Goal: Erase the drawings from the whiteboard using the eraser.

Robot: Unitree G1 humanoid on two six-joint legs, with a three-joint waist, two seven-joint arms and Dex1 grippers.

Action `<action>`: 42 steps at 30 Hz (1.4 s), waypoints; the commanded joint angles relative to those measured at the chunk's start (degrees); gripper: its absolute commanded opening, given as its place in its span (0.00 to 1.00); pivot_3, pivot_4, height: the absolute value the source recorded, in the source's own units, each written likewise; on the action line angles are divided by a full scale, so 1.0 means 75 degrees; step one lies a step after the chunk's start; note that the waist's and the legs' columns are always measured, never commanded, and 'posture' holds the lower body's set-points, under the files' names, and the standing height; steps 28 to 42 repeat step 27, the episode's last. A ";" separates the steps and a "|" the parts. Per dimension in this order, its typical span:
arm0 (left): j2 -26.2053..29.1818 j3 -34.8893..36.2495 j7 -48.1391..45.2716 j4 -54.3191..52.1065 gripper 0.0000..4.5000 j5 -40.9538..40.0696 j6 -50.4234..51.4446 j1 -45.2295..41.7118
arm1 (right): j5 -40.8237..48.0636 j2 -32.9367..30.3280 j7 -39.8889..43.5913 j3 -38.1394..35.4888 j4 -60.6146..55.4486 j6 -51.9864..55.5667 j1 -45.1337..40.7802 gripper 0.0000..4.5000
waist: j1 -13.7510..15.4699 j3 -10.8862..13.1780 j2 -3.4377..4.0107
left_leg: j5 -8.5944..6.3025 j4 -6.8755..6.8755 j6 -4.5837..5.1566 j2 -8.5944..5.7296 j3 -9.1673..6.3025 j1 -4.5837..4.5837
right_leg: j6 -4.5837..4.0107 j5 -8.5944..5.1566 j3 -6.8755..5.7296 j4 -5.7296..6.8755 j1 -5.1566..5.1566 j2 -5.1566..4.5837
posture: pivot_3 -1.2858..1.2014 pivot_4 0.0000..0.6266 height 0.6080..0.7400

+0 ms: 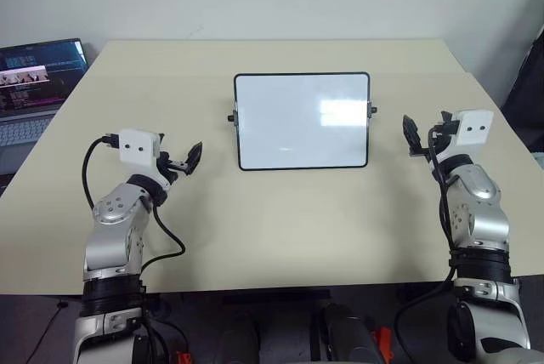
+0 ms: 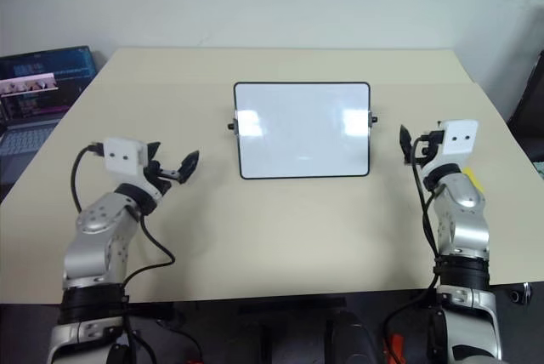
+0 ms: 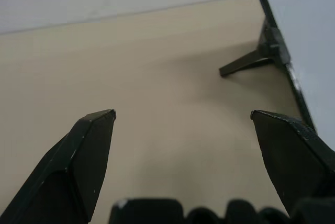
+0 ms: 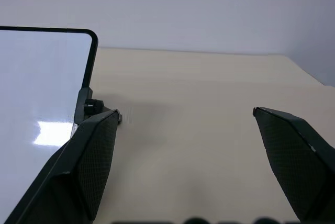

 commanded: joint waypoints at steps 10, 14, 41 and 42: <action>-0.0367 0.0452 0.1038 -0.0185 1.00 0.0060 -0.0806 0.0473 | 0.0394 0.0552 -0.0071 0.0077 0.0096 -0.0836 0.0096 0.99 | -0.0018 0.0000 0.0000 | 0.0000 -0.0001 0.0000 0.0001 0.0000 0.0005 | 0.0000 0.0000 0.0001 0.0002 0.0001 0.0001 | 0.52 0.24 1.00; -0.0139 0.0563 0.1032 -0.0251 1.00 0.0027 -0.0718 0.0371 | 0.0434 0.0561 -0.0018 0.0188 0.0037 -0.0799 -0.0062 0.99 | -0.0015 0.0000 0.0000 | 0.0000 -0.0001 0.0000 0.0000 0.0000 0.0003 | 0.0000 0.0000 0.0001 0.0003 0.0001 0.0002 | 0.52 0.24 1.00; -0.0152 0.0747 0.1147 -0.0355 1.00 -0.0010 -0.0886 0.1061 | 0.0244 0.0964 -0.0268 0.0483 0.0741 -0.1296 -0.0049 0.99 | -0.0007 -0.0001 0.0000 | 0.0000 -0.0004 0.0000 0.0001 0.0001 0.0003 | 0.0000 -0.0001 0.0001 -0.0001 0.0001 0.0002 | 0.52 0.24 1.00; -0.0152 0.0747 0.1147 -0.0355 1.00 -0.0010 -0.0886 0.1061 | 0.0244 0.0964 -0.0268 0.0483 0.0741 -0.1296 -0.0049 0.99 | -0.0007 -0.0001 0.0000 | 0.0000 -0.0004 0.0000 0.0001 0.0001 0.0003 | 0.0000 -0.0001 0.0001 -0.0001 0.0001 0.0002 | 0.52 0.24 1.00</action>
